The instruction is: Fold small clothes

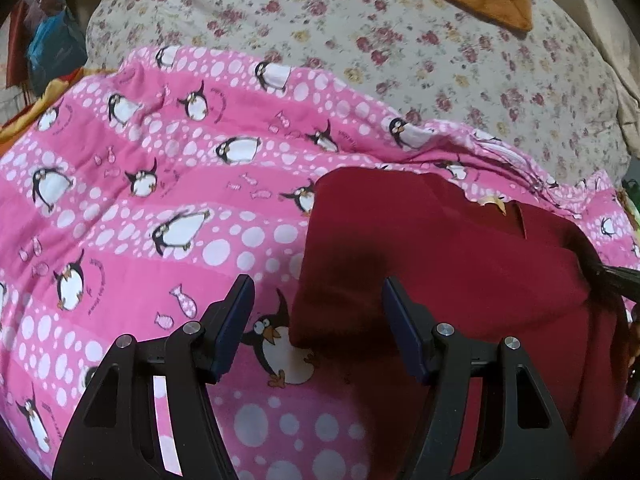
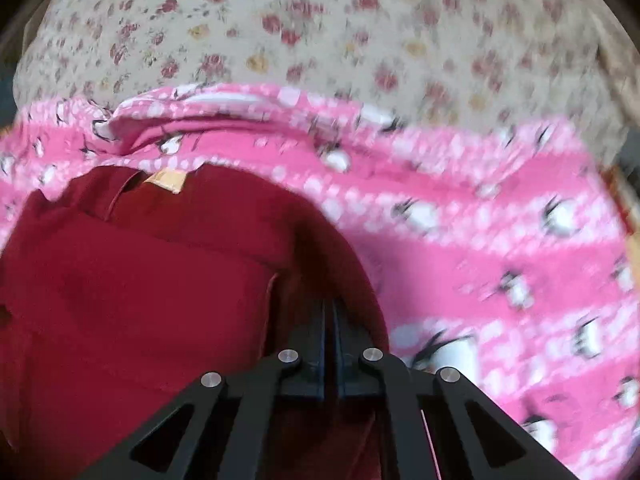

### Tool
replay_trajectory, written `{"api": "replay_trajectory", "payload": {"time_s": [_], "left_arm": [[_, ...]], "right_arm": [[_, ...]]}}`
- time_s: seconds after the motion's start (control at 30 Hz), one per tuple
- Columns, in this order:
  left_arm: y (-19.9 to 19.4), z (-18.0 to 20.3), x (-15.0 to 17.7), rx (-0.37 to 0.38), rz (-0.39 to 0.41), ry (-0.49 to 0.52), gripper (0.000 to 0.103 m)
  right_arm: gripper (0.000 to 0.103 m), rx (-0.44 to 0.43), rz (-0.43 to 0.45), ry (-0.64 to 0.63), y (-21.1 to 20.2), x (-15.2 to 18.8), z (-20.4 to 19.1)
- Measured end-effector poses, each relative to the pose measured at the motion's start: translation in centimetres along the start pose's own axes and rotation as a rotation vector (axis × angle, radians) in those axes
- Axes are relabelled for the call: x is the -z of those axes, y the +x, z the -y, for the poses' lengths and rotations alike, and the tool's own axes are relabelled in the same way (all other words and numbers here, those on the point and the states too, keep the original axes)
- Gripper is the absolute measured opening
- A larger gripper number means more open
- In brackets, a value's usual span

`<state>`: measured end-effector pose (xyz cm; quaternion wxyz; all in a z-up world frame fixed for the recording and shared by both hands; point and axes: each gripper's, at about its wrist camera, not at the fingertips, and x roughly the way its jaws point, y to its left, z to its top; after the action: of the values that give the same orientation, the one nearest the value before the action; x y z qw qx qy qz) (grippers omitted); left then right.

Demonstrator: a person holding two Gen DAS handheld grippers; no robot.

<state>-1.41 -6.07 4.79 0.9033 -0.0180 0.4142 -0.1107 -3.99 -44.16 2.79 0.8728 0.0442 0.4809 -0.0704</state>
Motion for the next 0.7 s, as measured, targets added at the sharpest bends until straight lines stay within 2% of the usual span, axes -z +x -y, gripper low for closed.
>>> {"api": "replay_trajectory", "payload": {"time_s": [0.13,0.2,0.27,0.3,0.33,0.5,0.7], "left_arm": [[-0.4,0.3,0.1,0.005,0.007,0.012,0.066],[-0.6,0.6,0.1,0.008,0.015,0.026,0.066],[-0.7,0.9,0.2,0.015,0.013,0.034,0.066],[-0.7,1.0,0.3,0.020,0.009,0.038,0.066],[-0.7,1.3,0.5,0.028,0.006,0.045,0.066],[-1.3,2.1,1.6,0.053,-0.003,0.079,0.066],[-2.8,3.5,3.2,0.127,-0.028,0.129,0.066]], "right_arm": [[0.005,-0.128,0.017,0.099,-1.8,0.0,0.5],[0.007,-0.159,0.016,0.110,-2.8,0.3,0.5],[0.021,-0.185,0.023,0.085,-4.6,1.4,-0.3],[0.044,-0.202,0.032,0.071,-5.7,2.2,-0.4],[0.058,-0.212,0.043,0.067,-6.2,2.5,-0.5],[0.059,-0.254,0.067,0.036,-10.3,6.0,-0.4],[0.059,-0.349,-0.004,-0.010,-13.0,11.6,-0.3]]}}
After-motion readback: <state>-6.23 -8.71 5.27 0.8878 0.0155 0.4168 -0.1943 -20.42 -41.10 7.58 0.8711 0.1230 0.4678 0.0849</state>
